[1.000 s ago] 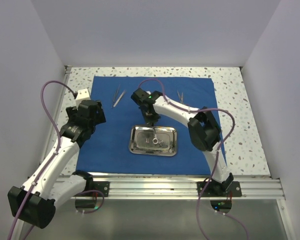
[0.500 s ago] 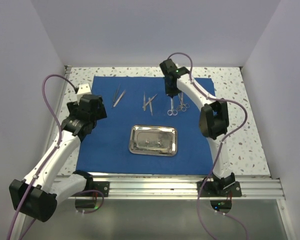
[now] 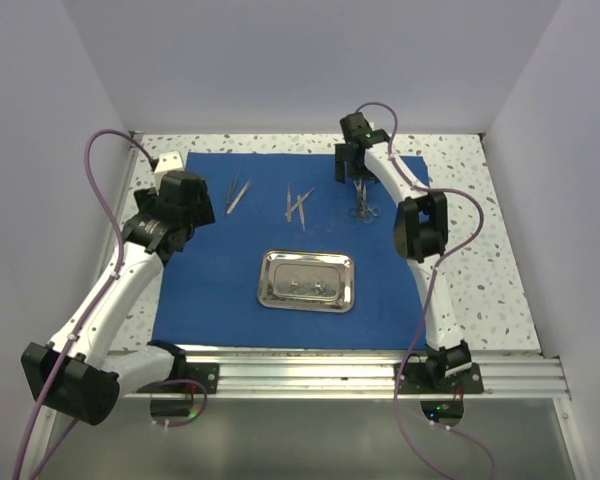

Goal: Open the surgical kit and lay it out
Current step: Place the medical item in the surgical kit, then reset both arms

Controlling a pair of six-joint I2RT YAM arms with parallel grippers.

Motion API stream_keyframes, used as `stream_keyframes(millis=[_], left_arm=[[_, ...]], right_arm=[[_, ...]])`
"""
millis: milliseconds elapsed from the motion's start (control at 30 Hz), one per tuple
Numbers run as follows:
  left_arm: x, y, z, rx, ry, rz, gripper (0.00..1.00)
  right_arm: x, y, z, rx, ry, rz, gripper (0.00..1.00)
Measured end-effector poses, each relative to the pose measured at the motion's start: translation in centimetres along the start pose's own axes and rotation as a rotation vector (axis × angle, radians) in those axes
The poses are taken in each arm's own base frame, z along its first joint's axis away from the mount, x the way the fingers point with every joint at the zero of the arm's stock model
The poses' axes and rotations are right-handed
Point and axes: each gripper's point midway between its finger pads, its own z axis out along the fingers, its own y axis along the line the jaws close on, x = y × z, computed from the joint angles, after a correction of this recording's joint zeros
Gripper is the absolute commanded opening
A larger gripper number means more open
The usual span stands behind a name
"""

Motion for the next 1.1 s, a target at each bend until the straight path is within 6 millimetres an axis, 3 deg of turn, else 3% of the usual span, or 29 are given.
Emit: stream_keyframes(millis=[167,267,367,533,600,667,733,900,1100], left_arm=[[-0.8,-0.6,0.3,-0.003,0.009,0.005,1.00],[-2.0,-1.2,0.4,0.005,0.000,-0.003,1.00],[-3.3,-2.0,0.6,0.016,-0.019,-0.017,1.00],[-4.7,-3.1,1.4,0.030,-0.043,-0.035,1.00],[-4.8,-3.6,1.9,0.031,-0.043,-0.036,1.00],[-4.6,-3.9,2.4,0.027,-0.034,-0.043,1.00],[-4.3,-4.2,2.8,0.027,-0.024,-0.051,1.00],[-4.1,-4.8,3.3,0.046,-0.031,-0.088,1.00],[-4.0,-5.5,3.4,0.075,-0.022,-0.105,1.00]], right_arm=[[0.2,0.4,-1.0,-0.022,-0.014,-0.014,0.98],[0.5,0.2,-4.4,-0.063,-0.027,-0.021,0.98],[-0.6,-0.2,-10.7,-0.139,-0.109,-0.009,0.98],[-2.1,-1.4,-25.5,-0.329,-0.389,0.035,0.99],[-1.3,-2.8,-30.6,-0.386,-0.495,0.065,0.98],[0.4,-4.4,-33.6,-0.423,-0.573,0.101,0.98],[2.9,-6.5,-35.1,-0.433,-0.619,0.127,0.98],[8.4,-10.6,-36.3,-0.411,-0.679,0.178,0.98],[9.6,-15.0,-39.3,-0.318,-0.770,0.260,0.98]])
